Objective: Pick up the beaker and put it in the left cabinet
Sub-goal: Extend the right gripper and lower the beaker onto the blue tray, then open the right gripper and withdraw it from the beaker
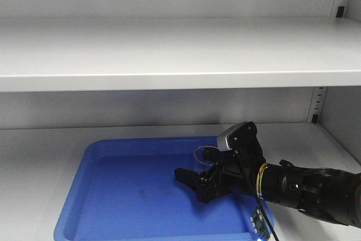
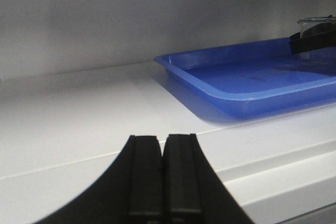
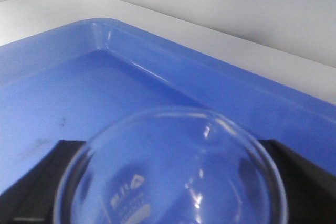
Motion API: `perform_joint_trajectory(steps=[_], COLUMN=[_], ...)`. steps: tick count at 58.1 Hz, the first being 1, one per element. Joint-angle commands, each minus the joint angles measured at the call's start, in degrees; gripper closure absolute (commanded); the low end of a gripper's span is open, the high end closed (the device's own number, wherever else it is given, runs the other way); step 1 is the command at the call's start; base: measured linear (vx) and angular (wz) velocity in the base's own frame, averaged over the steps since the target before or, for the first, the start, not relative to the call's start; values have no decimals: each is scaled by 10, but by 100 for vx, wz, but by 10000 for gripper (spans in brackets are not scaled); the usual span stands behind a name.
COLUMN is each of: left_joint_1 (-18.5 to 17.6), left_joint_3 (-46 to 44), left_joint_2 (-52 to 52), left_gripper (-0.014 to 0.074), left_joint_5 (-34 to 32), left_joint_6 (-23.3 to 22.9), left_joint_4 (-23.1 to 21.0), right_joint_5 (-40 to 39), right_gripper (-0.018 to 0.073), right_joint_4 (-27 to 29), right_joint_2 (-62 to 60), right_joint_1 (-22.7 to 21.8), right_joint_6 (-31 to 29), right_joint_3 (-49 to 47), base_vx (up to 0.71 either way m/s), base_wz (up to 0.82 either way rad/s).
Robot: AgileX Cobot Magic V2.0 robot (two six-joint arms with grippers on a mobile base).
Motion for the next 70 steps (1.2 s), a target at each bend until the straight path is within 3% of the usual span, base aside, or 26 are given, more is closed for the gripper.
perform_joint_trajectory(steps=[1, 36, 42, 46, 56, 65, 70], left_joint_1=[-2, -2, -2, -2, -2, -2, -2], left_joint_3=[9, 9, 9, 9, 9, 9, 9], left_joint_2=[-11, -11, -11, -11, -11, -11, -11], left_gripper=[595, 595, 595, 595, 595, 595, 595], left_joint_5=[-48, -48, -48, -48, -48, -48, -48], left_joint_6=[-2, -2, -2, -2, -2, -2, -2], left_joint_4=[-5, -5, -5, -5, -5, -5, -5], right_joint_5=[-27, 25, 70, 109, 153, 151, 168], right_gripper=[-138, -63, 23, 162, 578, 564, 564], right_joint_4=[23, 24, 18, -10, -188, -378, -384], right_joint_2=[-28, -126, -149, -169, -206, -226, -234], right_joint_1=[-2, -2, -2, -2, -2, -2, -2], right_joint_6=[2, 11, 76, 148, 309, 504, 549], right_joint_3=[-18, -18, -18, -18, -18, -18, -6], base_vx=[0, 0, 0, 0, 0, 0, 0], base_wz=[0, 0, 0, 0, 0, 0, 0])
